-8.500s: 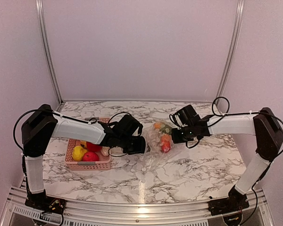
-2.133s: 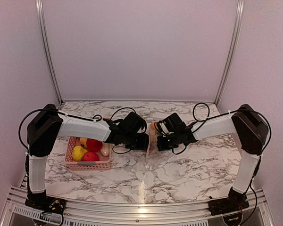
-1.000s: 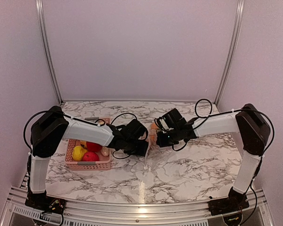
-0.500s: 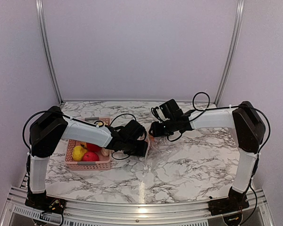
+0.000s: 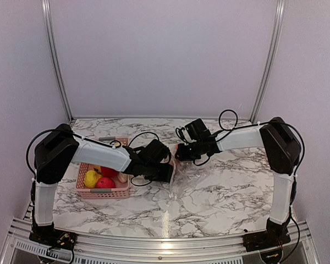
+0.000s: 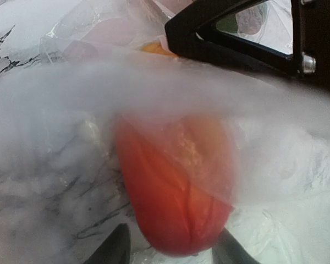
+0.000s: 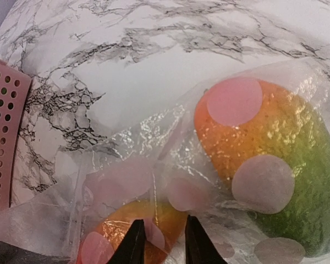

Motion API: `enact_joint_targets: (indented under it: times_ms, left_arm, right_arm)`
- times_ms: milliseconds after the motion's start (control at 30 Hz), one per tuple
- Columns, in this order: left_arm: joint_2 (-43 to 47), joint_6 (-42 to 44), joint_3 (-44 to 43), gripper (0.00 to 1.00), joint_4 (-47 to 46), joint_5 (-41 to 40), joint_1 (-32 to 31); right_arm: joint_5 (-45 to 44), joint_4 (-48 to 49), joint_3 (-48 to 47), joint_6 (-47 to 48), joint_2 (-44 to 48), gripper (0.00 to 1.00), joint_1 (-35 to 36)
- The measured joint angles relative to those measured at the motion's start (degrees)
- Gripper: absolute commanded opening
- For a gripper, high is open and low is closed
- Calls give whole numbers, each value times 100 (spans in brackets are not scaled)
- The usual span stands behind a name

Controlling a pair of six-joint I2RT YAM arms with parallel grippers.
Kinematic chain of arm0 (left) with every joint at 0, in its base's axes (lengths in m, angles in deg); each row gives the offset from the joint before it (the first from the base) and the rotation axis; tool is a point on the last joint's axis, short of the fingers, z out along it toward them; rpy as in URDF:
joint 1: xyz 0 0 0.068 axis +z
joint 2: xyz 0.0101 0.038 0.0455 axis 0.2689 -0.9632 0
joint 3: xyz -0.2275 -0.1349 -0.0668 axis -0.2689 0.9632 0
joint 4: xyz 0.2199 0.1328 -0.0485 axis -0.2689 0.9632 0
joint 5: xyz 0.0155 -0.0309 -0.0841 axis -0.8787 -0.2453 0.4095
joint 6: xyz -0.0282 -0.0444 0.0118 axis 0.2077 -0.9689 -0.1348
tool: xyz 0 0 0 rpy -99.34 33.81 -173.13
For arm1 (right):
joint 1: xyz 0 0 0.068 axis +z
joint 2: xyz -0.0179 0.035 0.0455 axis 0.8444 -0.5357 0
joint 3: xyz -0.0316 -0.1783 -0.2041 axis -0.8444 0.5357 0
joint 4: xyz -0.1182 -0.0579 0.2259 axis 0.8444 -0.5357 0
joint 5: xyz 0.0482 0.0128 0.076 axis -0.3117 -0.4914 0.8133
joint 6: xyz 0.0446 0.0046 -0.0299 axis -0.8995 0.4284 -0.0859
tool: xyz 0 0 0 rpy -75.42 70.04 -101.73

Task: Open the zip-top bag and remove the fake food
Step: Pick up the fake fruit from the zipper food storage bag.

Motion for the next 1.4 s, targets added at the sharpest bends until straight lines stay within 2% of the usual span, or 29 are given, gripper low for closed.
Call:
enact_joint_targets:
  times_ms: [233, 533, 633, 833, 1033, 1133, 1400]
  left_arm:
    - [-2, 4, -197, 54, 35, -4, 0]
    - [-76, 20, -566, 55, 155, -24, 15]
    - [-111, 26, -601, 59, 214, -24, 26]
    - [-166, 57, -684, 61, 328, -31, 31]
    - [-238, 57, -748, 68, 422, -70, 31]
    - [-295, 44, -776, 66, 433, -70, 31]
    - [-330, -11, -780, 47, 437, -131, 31]
  right_arm:
    - [37, 11, 0, 44, -9, 9, 33]
    - [66, -76, 2, 70, -22, 9, 103]
    - [74, -85, 9, 72, -22, 9, 103]
    - [122, -83, 35, 68, -20, 9, 103]
    - [166, -96, 177, 59, 61, 12, 116]
    - [166, -125, 216, 59, 162, 12, 133]
    - [140, -151, 219, 52, 345, 2, 136]
